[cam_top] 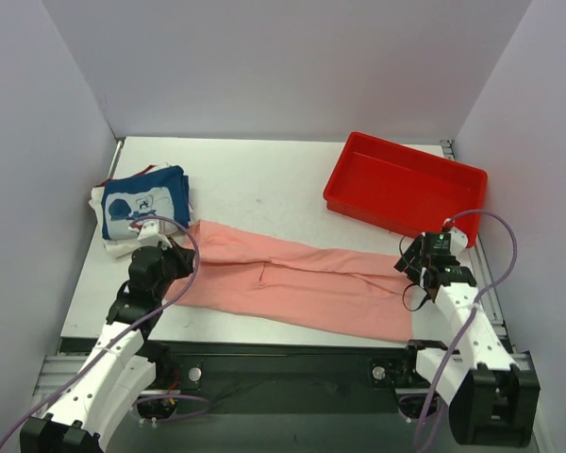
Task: Fold and stack the t-shirts
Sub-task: Fold the other side of the tshirt into a rectangle
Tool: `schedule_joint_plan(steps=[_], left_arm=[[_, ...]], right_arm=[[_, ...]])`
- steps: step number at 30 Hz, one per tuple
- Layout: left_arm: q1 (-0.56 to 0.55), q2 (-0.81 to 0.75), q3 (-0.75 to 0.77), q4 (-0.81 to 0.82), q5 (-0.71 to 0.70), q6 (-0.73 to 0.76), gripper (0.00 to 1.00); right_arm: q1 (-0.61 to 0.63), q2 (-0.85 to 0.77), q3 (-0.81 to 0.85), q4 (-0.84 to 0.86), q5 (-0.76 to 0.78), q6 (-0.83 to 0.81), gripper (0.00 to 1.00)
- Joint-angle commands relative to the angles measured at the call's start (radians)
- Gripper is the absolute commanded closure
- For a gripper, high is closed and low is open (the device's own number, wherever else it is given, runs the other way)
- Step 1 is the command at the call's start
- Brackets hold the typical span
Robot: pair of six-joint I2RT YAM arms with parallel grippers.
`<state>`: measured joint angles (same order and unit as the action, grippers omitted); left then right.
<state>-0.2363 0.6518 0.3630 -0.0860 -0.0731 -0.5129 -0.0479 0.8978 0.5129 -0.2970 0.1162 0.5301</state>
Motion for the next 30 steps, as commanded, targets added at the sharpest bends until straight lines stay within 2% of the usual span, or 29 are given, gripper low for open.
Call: schedule_joint_plan(steps=[1,6,22,25,27,30], left_arm=[[0.002,0.011,-0.006,0.057,0.012,0.001,1.00],[-0.004,0.022,-0.010,0.071,0.006,-0.001,1.00],[-0.023,0.037,-0.012,0.072,-0.004,-0.004,1.00],[-0.021,0.039,-0.012,0.071,-0.007,-0.004,1.00],[-0.021,0.039,-0.013,0.071,-0.007,-0.003,1.00],[-0.021,0.034,-0.010,0.069,-0.005,-0.003,1.00]], right_arm=[[-0.023,0.133,0.047,0.074,-0.019,0.004,0.38],[-0.061,0.245,0.065,0.116,-0.065,0.007,0.48],[-0.113,0.274,0.041,0.127,-0.108,-0.002,0.61],[-0.112,0.271,0.036,0.128,-0.107,-0.005,0.68],[-0.113,0.268,0.038,0.127,-0.108,-0.008,0.76],[-0.113,0.257,0.039,0.121,-0.141,-0.012,0.94]])
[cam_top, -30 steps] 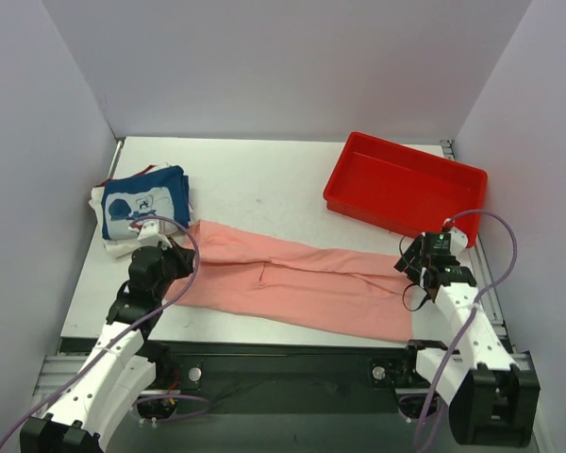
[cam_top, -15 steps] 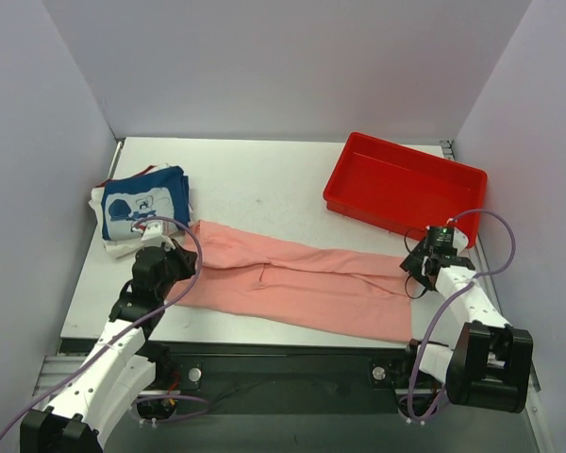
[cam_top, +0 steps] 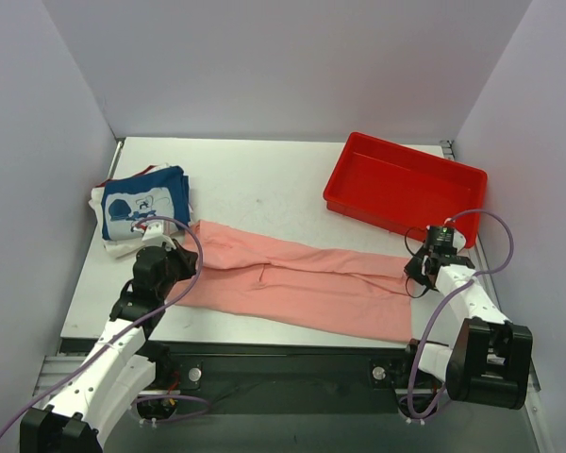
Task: Fold and stack the t-shirts
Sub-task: Fold the other side of the tshirt into a rectangle
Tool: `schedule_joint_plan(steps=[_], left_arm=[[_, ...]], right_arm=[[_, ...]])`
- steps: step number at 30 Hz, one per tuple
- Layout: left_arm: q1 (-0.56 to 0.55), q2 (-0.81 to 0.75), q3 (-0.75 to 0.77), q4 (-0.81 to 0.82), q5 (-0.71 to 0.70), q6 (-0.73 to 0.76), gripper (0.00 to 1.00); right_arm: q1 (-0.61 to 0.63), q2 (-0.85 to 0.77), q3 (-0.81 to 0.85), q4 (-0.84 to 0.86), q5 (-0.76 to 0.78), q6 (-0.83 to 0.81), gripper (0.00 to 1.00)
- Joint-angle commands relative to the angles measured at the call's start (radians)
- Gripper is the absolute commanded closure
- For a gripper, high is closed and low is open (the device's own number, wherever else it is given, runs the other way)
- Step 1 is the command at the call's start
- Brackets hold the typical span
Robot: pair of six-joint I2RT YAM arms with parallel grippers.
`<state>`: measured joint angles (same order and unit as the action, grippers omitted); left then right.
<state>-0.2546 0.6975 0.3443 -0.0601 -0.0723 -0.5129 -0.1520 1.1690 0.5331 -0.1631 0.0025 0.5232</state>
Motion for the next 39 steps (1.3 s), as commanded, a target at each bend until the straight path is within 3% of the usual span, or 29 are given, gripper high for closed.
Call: schedule_joint_plan(steps=[1,11,25,39], left_arm=[[-0.003,-0.012,0.012,0.040,-0.006,-0.001,1.00],[-0.002,-0.062,0.068,-0.050,-0.063,0.010,1.00],[0.000,-0.153,0.128,-0.193,-0.168,0.011,1.00],[0.000,-0.217,0.088,-0.222,-0.159,-0.016,1.00]], right_arm=[[-0.008,-0.020,0.025,-0.018,-0.030,-0.005,0.98],[0.000,-0.193,0.071,-0.128,-0.012,-0.025,1.00],[0.040,-0.390,0.016,-0.256,0.037,-0.022,1.00],[0.126,-0.480,-0.021,-0.326,0.117,0.047,0.99]])
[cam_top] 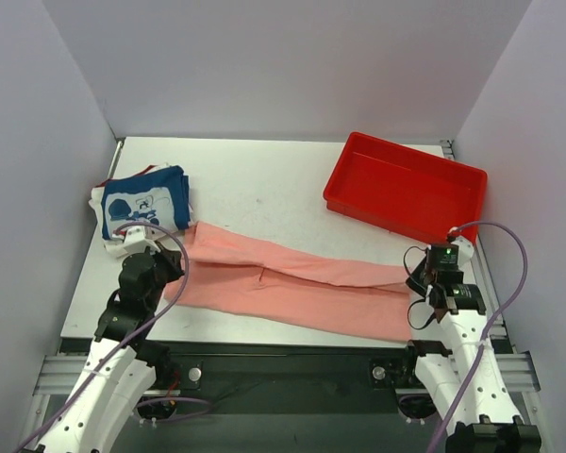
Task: Fold and stack the t-shirts
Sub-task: Fold the other side of the tshirt into a rectangle
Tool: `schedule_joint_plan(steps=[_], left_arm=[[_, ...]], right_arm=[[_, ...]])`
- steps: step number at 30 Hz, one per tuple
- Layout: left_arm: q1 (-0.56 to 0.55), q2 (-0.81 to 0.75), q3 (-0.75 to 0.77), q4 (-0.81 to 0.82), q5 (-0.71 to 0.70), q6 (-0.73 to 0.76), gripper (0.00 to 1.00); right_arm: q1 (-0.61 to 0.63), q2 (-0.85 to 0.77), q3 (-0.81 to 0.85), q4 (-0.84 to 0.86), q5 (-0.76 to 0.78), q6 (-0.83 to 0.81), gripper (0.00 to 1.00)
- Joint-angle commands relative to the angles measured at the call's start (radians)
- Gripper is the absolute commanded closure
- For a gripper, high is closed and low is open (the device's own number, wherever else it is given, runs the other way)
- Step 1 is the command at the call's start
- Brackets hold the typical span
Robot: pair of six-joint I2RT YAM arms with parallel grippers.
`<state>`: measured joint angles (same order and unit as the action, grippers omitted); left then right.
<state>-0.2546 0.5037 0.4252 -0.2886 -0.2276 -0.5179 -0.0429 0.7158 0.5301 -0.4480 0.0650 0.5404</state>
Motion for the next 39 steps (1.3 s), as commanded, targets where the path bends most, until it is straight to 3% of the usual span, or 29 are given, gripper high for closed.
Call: schedule_joint_plan(steps=[1,3,4,7,10,17,22,33,39], left_arm=[[0.000,-0.030,0.006,0.005,0.004,-0.013,1.00],[-0.002,-0.036,-0.002,0.005,0.014,-0.014,1.00],[-0.002,-0.040,-0.006,0.005,0.023,-0.016,1.00],[-0.002,-0.044,-0.011,0.009,0.031,-0.018,1.00],[-0.002,-0.040,-0.013,0.014,0.039,-0.018,1.00],[-0.002,-0.048,-0.026,0.017,0.050,-0.024,1.00],[-0.002,-0.051,-0.037,0.014,0.065,-0.030,1.00],[-0.002,-0.042,-0.048,0.016,0.070,-0.041,1.00],[-0.002,-0.060,-0.055,0.019,0.099,-0.044,1.00]], right_arm=[[0.027,-0.035,-0.022,-0.043,0.058,0.042,0.93],[0.037,-0.067,-0.024,-0.053,0.070,0.052,0.83],[0.037,-0.078,-0.025,-0.057,0.073,0.056,0.72],[0.070,-0.118,-0.009,-0.063,0.087,0.061,0.57],[0.077,-0.125,0.011,-0.061,0.073,0.055,0.53],[0.207,-0.029,0.019,0.026,0.079,0.061,0.53],[0.373,0.059,-0.054,0.109,0.127,0.125,0.53],[0.443,0.238,-0.150,0.213,0.157,0.224,0.53],[0.506,0.301,-0.091,0.224,0.148,0.228,0.53]])
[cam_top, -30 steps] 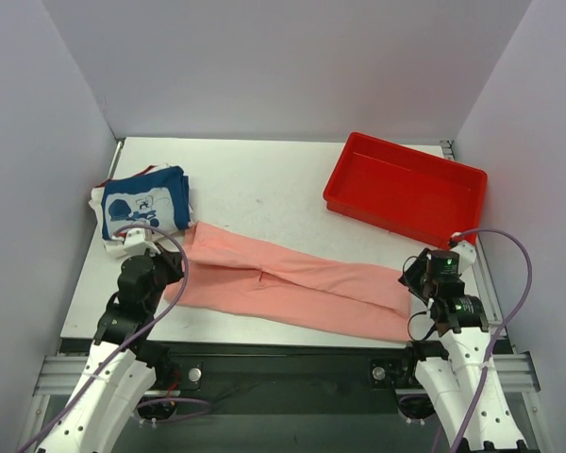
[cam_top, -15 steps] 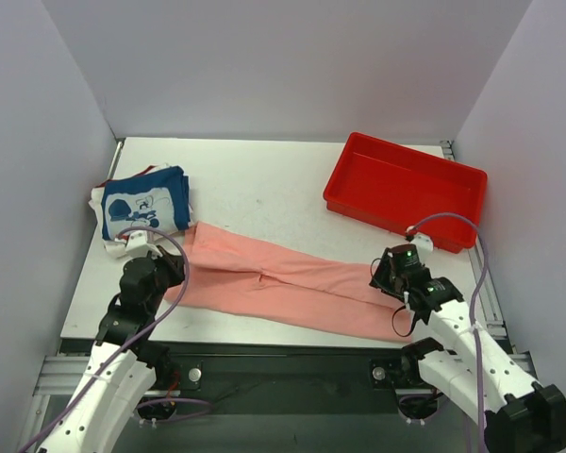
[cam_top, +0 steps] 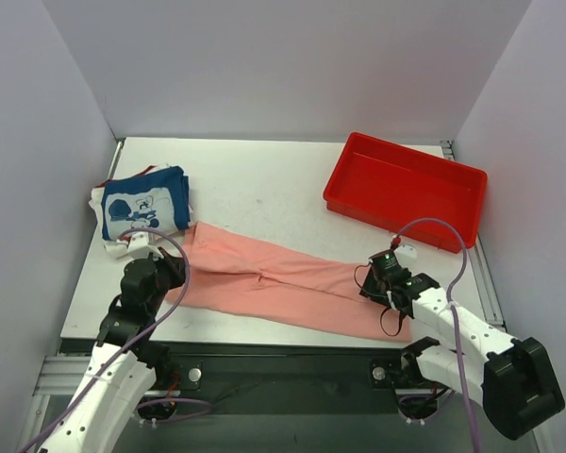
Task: Fold and stack the t-shirts
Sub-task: Fold the other side of the tshirt into a rectangle
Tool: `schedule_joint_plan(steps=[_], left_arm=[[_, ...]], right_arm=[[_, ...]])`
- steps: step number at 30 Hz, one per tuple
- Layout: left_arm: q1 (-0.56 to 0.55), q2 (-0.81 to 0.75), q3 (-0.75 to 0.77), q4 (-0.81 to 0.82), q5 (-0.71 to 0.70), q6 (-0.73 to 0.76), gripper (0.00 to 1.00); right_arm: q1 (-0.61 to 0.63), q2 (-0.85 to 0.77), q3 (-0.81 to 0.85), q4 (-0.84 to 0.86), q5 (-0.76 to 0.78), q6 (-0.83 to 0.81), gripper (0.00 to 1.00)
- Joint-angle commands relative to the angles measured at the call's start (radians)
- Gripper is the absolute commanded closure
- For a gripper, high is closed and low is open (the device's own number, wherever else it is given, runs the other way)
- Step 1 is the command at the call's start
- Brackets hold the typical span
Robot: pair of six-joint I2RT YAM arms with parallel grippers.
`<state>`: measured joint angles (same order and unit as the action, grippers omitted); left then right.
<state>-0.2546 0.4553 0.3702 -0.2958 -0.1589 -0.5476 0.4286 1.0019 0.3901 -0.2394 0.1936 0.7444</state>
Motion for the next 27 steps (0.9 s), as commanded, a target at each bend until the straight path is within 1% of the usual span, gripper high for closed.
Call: schedule_joint_plan(steps=[1,5,6,9,10,12,14,15,18,20,21,25,27], left_arm=[[-0.002,-0.012,-0.004,0.027,0.038,-0.014,1.00],[-0.002,-0.003,-0.019,0.043,0.087,-0.011,1.00],[-0.002,0.005,-0.022,0.047,0.114,-0.011,1.00],[-0.003,0.019,-0.028,0.043,0.137,-0.014,1.00],[-0.003,0.017,-0.030,0.032,0.137,-0.015,1.00],[-0.005,0.011,-0.030,0.018,0.125,-0.021,1.00],[-0.008,0.005,-0.027,-0.005,0.116,-0.037,1.00],[-0.011,-0.003,-0.025,-0.015,0.096,-0.043,1.00],[-0.028,-0.017,-0.020,-0.051,0.050,-0.060,1.00],[-0.043,-0.027,-0.019,-0.080,0.027,-0.077,1.00],[-0.048,-0.032,-0.020,-0.089,0.004,-0.084,1.00],[-0.064,-0.044,-0.033,-0.138,-0.060,-0.127,1.00],[-0.066,-0.047,-0.036,-0.141,-0.059,-0.135,1.00]], right_arm=[[0.047,0.023,0.065,0.021,0.014,0.021,0.53],[0.133,0.076,0.179,0.081,-0.017,-0.028,0.53],[0.171,0.096,0.228,0.097,-0.023,-0.040,0.52],[0.228,0.191,0.315,0.176,-0.075,-0.085,0.52],[0.237,0.249,0.334,0.202,-0.095,-0.100,0.52],[0.256,0.315,0.375,0.277,-0.152,-0.112,0.52],[0.280,0.418,0.446,0.336,-0.186,-0.123,0.52],[0.288,0.452,0.467,0.354,-0.245,-0.126,0.52],[0.321,0.616,0.571,0.425,-0.333,-0.137,0.52],[0.347,0.676,0.646,0.472,-0.368,-0.142,0.52],[0.355,0.731,0.671,0.486,-0.388,-0.149,0.52],[0.390,0.858,0.795,0.519,-0.454,-0.166,0.52],[0.401,0.905,0.858,0.528,-0.471,-0.169,0.52]])
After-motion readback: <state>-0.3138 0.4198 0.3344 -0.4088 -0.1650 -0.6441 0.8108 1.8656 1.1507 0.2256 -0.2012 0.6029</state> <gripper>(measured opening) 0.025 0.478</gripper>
